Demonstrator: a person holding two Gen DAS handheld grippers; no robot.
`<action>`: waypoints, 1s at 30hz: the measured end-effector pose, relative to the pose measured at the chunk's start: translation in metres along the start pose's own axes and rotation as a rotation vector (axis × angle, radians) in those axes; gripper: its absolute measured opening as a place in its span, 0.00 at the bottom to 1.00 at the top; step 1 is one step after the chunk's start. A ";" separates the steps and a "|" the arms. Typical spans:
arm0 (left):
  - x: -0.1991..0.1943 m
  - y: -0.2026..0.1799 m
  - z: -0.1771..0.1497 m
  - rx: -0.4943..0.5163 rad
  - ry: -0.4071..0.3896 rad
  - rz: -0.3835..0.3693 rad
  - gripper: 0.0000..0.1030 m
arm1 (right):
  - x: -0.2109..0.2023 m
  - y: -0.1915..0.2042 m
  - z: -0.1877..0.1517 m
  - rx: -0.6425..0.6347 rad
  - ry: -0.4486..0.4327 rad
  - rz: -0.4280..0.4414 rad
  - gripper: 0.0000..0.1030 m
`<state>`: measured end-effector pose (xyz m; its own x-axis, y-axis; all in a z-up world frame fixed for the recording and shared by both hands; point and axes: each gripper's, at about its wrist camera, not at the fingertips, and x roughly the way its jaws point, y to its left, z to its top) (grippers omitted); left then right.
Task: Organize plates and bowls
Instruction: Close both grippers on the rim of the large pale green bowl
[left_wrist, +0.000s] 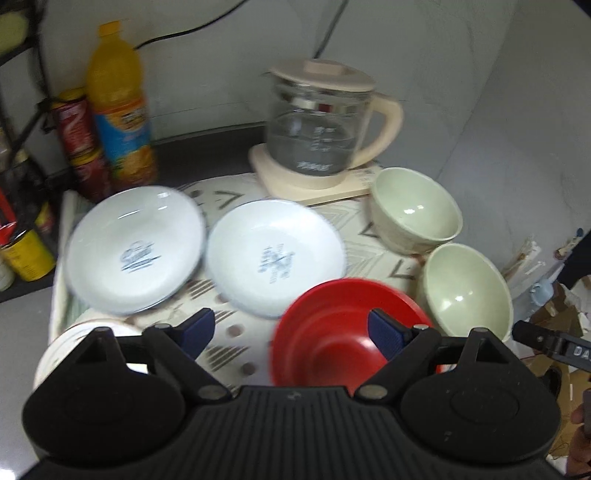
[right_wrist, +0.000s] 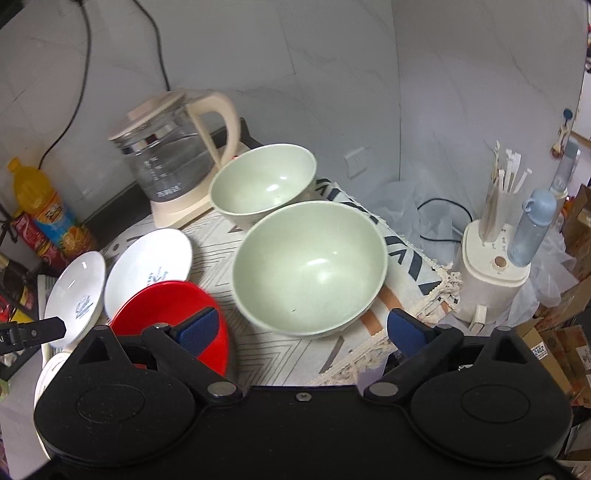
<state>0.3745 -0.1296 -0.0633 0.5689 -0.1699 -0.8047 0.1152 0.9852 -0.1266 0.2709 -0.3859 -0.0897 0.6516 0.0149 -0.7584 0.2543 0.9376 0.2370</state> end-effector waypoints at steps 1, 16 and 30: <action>0.004 -0.006 0.002 0.011 0.003 -0.006 0.85 | 0.003 -0.004 0.004 0.006 0.001 0.001 0.93; 0.075 -0.085 0.044 0.108 0.065 -0.122 0.64 | 0.051 -0.057 0.027 0.088 0.095 0.038 0.63; 0.138 -0.128 0.047 0.137 0.169 -0.191 0.33 | 0.086 -0.071 0.032 0.083 0.163 0.081 0.33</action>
<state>0.4763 -0.2806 -0.1307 0.3840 -0.3346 -0.8606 0.3221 0.9220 -0.2147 0.3317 -0.4621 -0.1526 0.5495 0.1521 -0.8215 0.2680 0.8993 0.3457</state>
